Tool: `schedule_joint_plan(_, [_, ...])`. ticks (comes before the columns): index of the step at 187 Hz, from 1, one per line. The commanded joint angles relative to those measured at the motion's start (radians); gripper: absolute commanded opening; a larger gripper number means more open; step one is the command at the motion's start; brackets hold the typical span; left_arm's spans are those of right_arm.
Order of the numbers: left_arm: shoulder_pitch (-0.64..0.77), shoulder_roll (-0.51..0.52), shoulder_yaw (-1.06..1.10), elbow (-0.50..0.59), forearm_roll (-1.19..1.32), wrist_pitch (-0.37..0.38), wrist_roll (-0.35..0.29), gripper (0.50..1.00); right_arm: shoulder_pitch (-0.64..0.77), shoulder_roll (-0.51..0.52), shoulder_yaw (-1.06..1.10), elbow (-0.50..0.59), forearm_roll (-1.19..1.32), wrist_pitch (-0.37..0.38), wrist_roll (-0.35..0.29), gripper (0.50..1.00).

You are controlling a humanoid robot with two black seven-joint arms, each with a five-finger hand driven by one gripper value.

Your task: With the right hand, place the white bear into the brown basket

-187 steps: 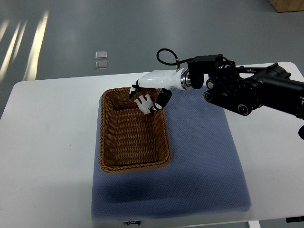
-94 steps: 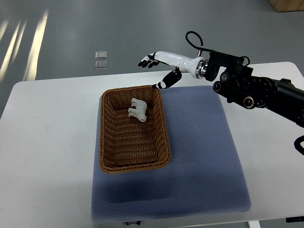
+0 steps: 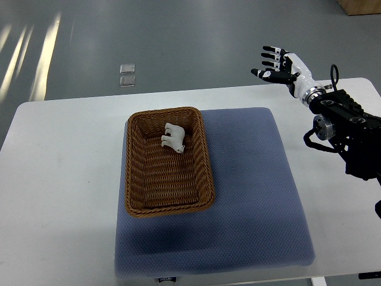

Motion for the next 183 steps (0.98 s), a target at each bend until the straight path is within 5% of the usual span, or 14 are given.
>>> schedule_joint_plan(1, [0.001,0.000,0.000,0.001,0.000,0.000,0.000,1.000,-0.029,-0.006,0.029,-0.001,0.158,-0.010,0.000,0.899])
schedule_joint_plan(87, [0.001,0.000,0.002,0.001,0.000,0.000,0.000,1.000,-0.129,0.011,0.158,0.013,0.246,0.018,0.002,0.924])
schedule_joint_plan(183, [-0.001,0.000,0.002,0.000,0.000,0.000,0.000,1.000,-0.164,-0.016,0.158,0.011,0.240,0.326,0.011,0.926])
